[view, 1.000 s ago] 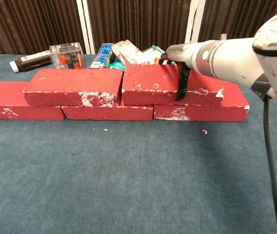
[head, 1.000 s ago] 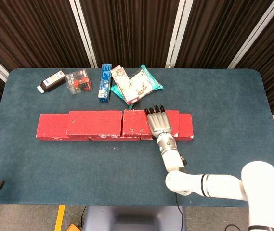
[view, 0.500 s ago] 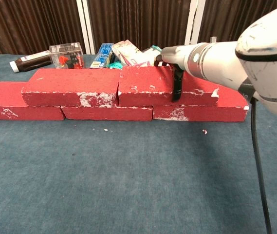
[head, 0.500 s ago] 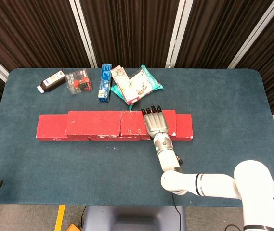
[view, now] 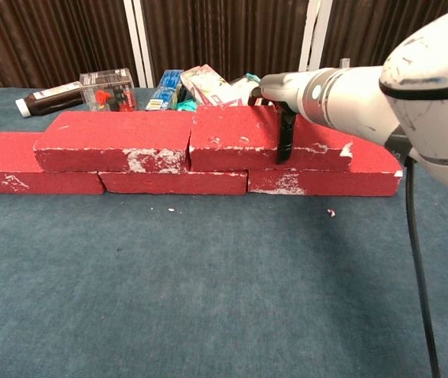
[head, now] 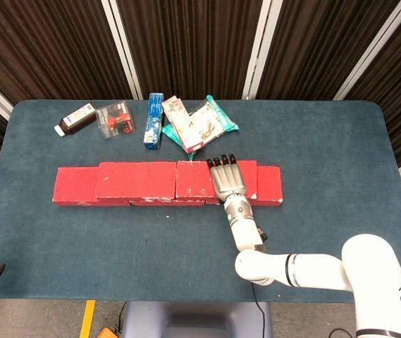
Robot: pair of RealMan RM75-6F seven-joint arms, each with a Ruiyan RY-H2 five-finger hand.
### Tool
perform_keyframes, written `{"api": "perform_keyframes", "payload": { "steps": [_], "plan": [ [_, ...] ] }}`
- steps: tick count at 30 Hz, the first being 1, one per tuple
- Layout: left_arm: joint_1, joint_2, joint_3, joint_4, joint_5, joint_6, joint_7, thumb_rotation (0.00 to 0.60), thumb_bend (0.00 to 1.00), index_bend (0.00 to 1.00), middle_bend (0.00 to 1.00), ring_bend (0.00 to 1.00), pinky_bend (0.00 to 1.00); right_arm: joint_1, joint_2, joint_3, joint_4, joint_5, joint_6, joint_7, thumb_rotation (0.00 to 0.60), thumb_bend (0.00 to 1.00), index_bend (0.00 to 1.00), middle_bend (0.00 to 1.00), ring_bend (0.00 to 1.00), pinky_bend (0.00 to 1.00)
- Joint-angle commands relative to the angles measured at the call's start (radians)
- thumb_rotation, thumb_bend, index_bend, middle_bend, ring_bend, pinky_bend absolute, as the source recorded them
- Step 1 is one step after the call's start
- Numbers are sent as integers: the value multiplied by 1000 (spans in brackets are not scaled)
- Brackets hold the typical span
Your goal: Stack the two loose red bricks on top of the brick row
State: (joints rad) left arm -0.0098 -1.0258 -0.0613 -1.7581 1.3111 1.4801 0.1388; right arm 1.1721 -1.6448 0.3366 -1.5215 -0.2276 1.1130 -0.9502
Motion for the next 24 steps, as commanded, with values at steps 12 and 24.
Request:
{"api": "perform_keyframes", "payload": {
  "steps": [12,24],
  "plan": [
    [0,2,1,-6,-3,0,7,600,200,0,0,0,0,14,2,9,-6,29,4,-2,600,386,316,265,136,0],
    [0,-2,2,-9,-7,0,20,600,201,0,0,0,0,23,1,9,-2,44,3,-5,600,386,314,264,136,0]
  ]
}}
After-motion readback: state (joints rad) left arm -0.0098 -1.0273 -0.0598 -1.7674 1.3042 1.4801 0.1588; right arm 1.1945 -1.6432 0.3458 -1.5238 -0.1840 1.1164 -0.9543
